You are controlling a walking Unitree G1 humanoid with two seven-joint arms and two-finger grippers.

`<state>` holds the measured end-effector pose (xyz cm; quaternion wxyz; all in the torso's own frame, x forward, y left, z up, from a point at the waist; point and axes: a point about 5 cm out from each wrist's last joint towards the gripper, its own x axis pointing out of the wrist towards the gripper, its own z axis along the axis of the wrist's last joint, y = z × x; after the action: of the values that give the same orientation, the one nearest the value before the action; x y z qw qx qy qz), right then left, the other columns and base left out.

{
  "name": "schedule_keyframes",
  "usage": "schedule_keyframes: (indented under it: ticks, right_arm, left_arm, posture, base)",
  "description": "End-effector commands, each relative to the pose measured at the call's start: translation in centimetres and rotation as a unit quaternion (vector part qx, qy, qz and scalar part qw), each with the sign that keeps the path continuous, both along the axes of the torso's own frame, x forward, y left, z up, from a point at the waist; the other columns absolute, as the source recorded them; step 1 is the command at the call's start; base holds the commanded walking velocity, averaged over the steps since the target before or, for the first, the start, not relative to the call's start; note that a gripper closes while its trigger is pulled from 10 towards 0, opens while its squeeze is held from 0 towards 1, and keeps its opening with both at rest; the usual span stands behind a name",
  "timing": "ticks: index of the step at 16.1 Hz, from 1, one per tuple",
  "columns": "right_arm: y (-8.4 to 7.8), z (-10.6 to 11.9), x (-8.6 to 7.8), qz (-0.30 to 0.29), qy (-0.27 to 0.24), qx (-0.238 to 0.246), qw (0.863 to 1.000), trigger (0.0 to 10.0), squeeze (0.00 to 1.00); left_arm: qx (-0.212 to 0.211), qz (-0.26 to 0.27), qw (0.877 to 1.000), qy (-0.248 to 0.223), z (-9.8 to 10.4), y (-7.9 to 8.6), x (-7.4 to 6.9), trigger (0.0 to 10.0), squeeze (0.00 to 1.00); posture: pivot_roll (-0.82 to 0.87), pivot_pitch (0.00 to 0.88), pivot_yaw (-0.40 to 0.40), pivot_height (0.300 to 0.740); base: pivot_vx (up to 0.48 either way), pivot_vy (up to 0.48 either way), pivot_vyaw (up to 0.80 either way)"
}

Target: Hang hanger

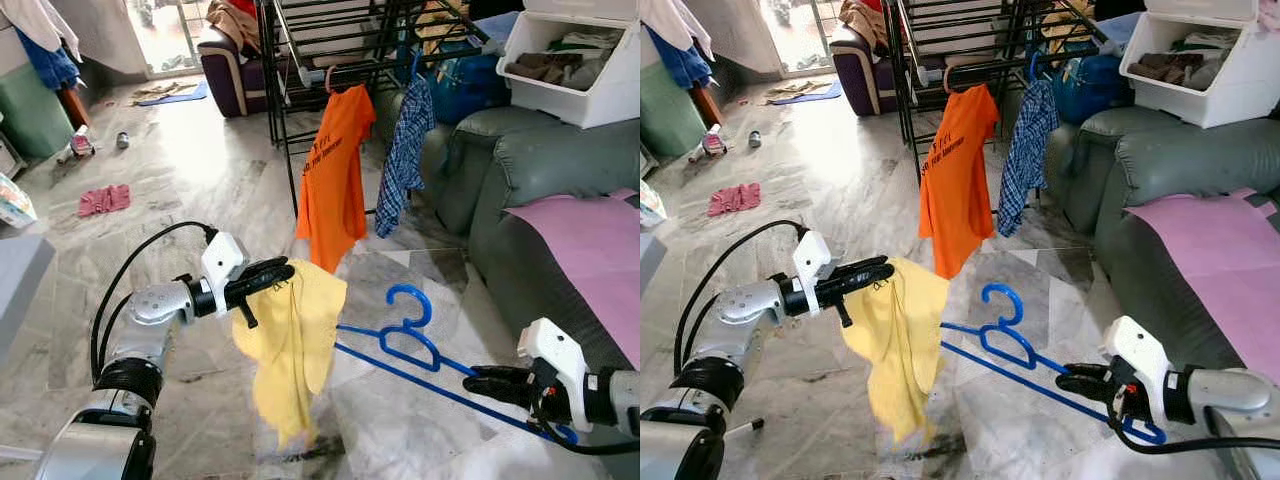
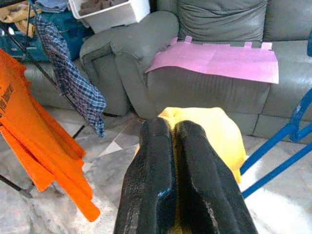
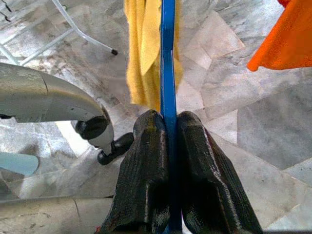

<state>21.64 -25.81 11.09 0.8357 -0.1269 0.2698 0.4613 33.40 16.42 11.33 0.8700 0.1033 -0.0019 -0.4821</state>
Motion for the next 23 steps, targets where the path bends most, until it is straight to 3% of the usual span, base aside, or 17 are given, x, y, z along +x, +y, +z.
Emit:
schedule_keyframes:
  ticks: [1,6,11,13,16,19,20,21,23]
  right_arm:
    - [0.4,0.7,0.0,0.017,-0.004,0.010,1.000,10.0,0.00]
    - [2.2,0.4,1.2,0.032,-0.010,0.039,0.999,10.0,0.00]
    - [4.3,-0.5,3.6,0.002,-0.049,0.062,0.997,10.0,0.00]
    - [5.4,-1.5,3.9,0.000,-0.037,0.078,0.996,10.0,0.00]
    - [5.9,-2.7,4.2,-0.022,-0.029,0.086,0.996,10.0,0.00]
    - [5.4,-4.2,6.1,-0.136,-0.060,0.072,0.986,10.0,0.00]
    - [4.1,-4.6,7.4,-0.237,-0.077,0.052,0.967,10.0,0.00]
    - [3.6,-4.8,7.7,-0.264,-0.084,0.041,0.960,10.0,0.00]
    - [2.3,-4.2,8.6,-0.341,-0.116,0.039,0.932,10.0,0.00]
  left_arm:
    - [0.003,-0.006,1.000,-0.026,1.3,0.0,0.6,10.0,0.00]
    - [-0.011,-0.046,0.998,-0.034,1.7,-1.7,0.4,10.0,0.00]
    - [-0.074,-0.084,0.992,-0.064,3.7,-3.8,0.2,10.0,0.00]
    - [-0.121,-0.092,0.984,-0.090,5.6,-4.9,0.2,10.0,0.00]
    - [-0.150,-0.113,0.978,-0.094,6.7,-5.9,-0.2,10.0,0.00]
    - [-0.175,-0.148,0.970,-0.083,7.7,-7.0,-1.1,10.0,0.00]
    - [-0.178,-0.159,0.969,-0.072,7.6,-7.2,-1.5,10.0,0.00]
    - [-0.181,-0.163,0.968,-0.063,7.6,-7.3,-1.6,10.0,0.00]
    - [-0.173,-0.164,0.970,-0.047,6.9,-7.1,-2.0,10.0,0.00]
  posture:
    - [-0.05,0.000,0.098,0.740]
    - [-0.05,0.000,0.095,0.740]
    - [-0.04,0.000,0.088,0.740]
    - [-0.04,0.000,0.086,0.740]
    - [-0.04,0.000,0.084,0.740]
    - [-0.03,0.000,0.083,0.740]
    - [-0.03,0.000,0.084,0.740]
    - [-0.03,0.000,0.084,0.740]
    - [-0.03,0.000,0.083,0.740]
  base:
    - [0.000,0.000,0.00]
    - [0.000,0.000,0.00]
    - [0.000,0.000,0.00]
    - [0.000,0.000,0.00]
    - [0.000,0.000,0.00]
    - [0.000,0.000,0.00]
    - [0.000,0.000,0.00]
    - [0.000,0.000,0.00]
    - [0.000,0.000,0.00]
